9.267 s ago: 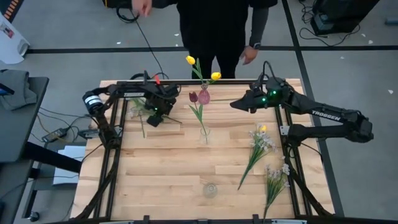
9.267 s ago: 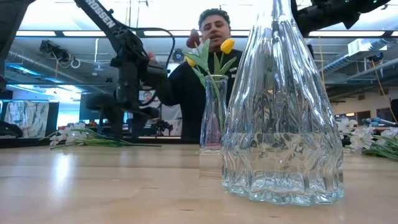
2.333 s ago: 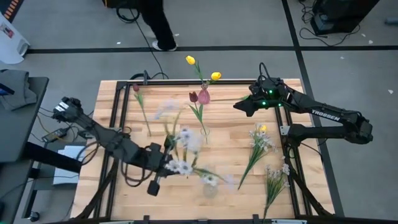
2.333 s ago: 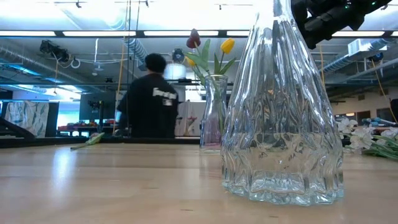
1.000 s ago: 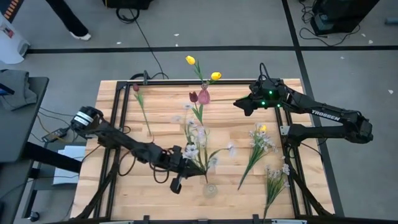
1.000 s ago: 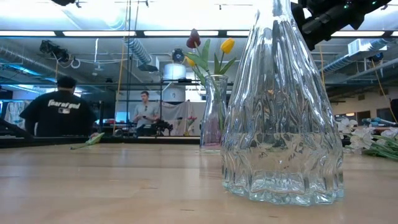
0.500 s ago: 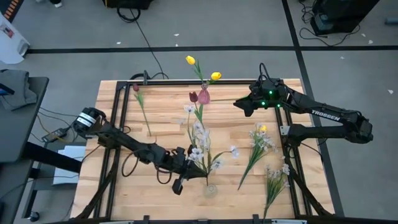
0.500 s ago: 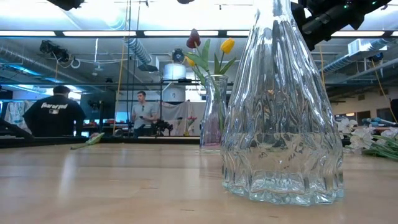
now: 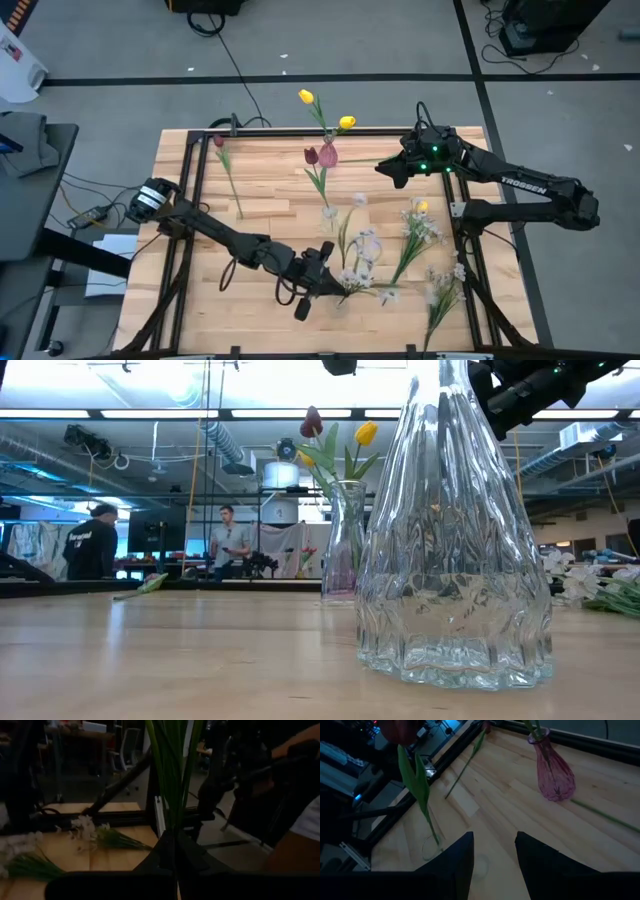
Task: Sort flowers into vase by color
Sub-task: Put the top white flowers into the bottom transparent vase
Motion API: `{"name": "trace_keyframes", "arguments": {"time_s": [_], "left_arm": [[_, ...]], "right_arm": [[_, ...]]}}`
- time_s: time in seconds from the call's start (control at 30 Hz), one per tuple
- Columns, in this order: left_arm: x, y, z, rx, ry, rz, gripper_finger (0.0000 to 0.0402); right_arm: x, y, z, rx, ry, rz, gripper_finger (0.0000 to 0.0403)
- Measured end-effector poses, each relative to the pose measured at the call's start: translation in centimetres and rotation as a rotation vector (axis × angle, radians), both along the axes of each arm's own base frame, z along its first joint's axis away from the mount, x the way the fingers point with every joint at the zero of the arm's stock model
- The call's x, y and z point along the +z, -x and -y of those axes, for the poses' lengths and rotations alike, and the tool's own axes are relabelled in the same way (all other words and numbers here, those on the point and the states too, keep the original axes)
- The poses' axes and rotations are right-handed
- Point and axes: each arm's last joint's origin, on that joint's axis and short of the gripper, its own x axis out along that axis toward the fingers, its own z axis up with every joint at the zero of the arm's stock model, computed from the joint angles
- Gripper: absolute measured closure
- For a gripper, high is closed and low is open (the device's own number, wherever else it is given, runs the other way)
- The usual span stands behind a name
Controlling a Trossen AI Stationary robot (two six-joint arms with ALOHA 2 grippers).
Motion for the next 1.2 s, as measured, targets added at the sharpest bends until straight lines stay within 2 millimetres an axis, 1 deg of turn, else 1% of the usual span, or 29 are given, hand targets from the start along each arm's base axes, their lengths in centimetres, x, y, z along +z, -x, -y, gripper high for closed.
{"name": "trace_keyframes", "arguments": {"time_s": [0.8, 1.2], "left_arm": [[-0.4, 0.1, 0.0, 0.017, -0.009, -0.050, 0.0399], [-1.2, 0.2, 0.0, 0.020, -0.017, -0.131, 0.0399]], "right_arm": [[0.0, 0.0, 0.0, 0.015, 0.029, -0.006, 0.0245], [0.0, 0.0, 0.0, 0.015, 0.029, -0.006, 0.0245]]}}
